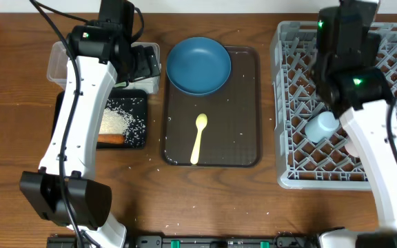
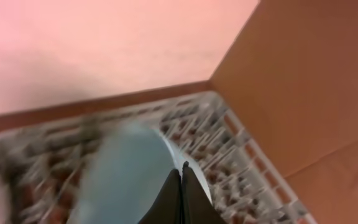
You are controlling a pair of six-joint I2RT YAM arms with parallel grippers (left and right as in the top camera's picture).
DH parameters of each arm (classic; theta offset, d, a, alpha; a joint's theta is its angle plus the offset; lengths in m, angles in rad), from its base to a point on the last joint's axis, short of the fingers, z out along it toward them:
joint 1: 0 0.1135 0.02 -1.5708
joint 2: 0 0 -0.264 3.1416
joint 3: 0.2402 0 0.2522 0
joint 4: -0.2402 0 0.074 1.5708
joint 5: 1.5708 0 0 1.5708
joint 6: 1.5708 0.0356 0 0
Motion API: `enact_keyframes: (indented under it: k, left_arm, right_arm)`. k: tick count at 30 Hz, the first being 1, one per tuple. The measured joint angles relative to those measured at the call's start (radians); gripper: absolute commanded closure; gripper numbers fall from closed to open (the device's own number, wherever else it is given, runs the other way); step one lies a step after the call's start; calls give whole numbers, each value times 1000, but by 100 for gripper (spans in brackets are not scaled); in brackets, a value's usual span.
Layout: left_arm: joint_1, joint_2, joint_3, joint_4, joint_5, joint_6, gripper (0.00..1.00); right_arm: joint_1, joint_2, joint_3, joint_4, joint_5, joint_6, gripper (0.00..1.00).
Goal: Sort waste into correct bins and load items into the dishwasher rack
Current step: 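Carry the pale blue bowl with the right gripper into the rack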
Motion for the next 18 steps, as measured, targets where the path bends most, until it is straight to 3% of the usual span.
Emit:
enact_keyframes:
  k: [8, 11, 16, 18]
  left_arm:
    - [0, 0, 0, 0, 0, 0, 5]
    - [0, 0, 0, 0, 0, 0, 5]
    - [0, 0, 0, 1, 0, 0, 5]
    - [0, 0, 0, 0, 0, 0, 5]
  right_arm:
    - [-16, 196, 0, 364, 176, -316, 99]
    - [-12, 250, 0, 430, 212, -413, 99]
    - [-11, 282, 0, 431, 255, -424, 99]
    - [-11, 282, 0, 431, 272, -396, 95]
